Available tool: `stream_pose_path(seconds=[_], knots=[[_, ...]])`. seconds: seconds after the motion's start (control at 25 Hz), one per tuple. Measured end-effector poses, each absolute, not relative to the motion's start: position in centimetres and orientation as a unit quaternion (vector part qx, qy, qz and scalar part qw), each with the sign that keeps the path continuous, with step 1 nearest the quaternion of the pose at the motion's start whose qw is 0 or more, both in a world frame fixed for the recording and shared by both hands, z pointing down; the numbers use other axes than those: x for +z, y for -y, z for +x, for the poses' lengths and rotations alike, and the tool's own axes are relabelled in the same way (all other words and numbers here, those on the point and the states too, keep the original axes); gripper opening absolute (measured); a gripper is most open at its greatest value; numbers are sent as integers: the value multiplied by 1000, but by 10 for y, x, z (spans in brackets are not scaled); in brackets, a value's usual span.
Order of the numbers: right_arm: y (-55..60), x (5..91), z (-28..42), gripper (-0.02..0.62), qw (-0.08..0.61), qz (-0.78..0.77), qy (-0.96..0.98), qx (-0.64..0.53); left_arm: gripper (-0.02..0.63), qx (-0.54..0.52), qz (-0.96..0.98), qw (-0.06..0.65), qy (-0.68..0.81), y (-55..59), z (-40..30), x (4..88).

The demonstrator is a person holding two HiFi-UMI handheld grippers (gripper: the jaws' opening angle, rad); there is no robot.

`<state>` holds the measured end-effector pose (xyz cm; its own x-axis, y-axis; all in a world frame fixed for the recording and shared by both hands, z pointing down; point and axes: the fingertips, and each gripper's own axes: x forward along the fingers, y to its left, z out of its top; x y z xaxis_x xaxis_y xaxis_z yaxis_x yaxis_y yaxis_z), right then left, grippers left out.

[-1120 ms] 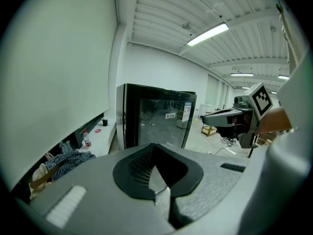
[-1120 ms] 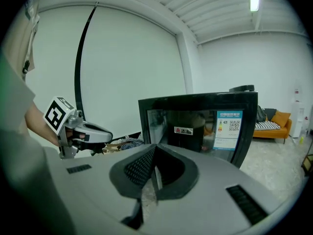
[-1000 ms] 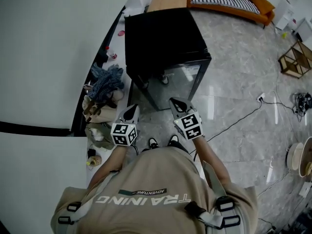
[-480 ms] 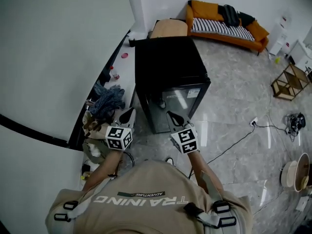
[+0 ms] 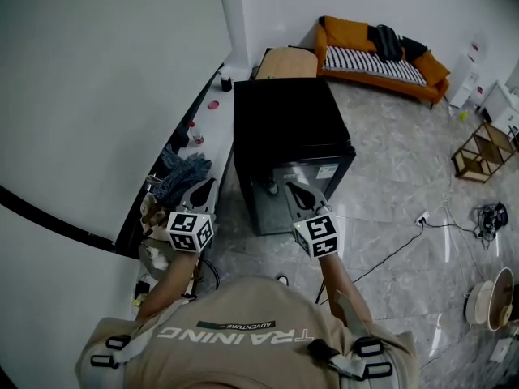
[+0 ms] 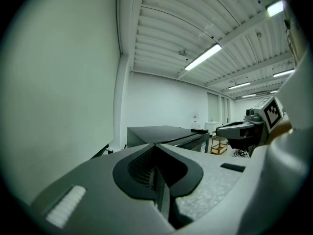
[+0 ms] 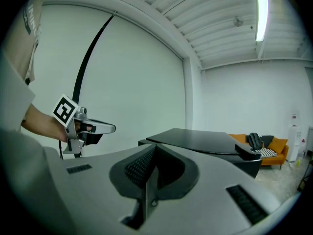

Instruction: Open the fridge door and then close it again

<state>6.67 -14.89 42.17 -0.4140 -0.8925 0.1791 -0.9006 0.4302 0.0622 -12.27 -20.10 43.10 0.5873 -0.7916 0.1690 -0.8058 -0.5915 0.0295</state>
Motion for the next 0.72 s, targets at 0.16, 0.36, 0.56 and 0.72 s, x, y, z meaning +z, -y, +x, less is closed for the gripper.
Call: stream_pose_path(seconds=[0.16,0.36,0.56,0.72], knots=[[155,406,63,-5,80,533,842,17,0,63,888,46,453,204,-125,423],[158,401,58,-5,80,530,844,7,0,57,890,38,450,202,-119,420],[159,406,64,-5,76,542,837,8,0,56,892,35,447,204,-116,424],[158,410,67,-5,77,543,836,14,0,59,893,39,444,201,-114,429]])
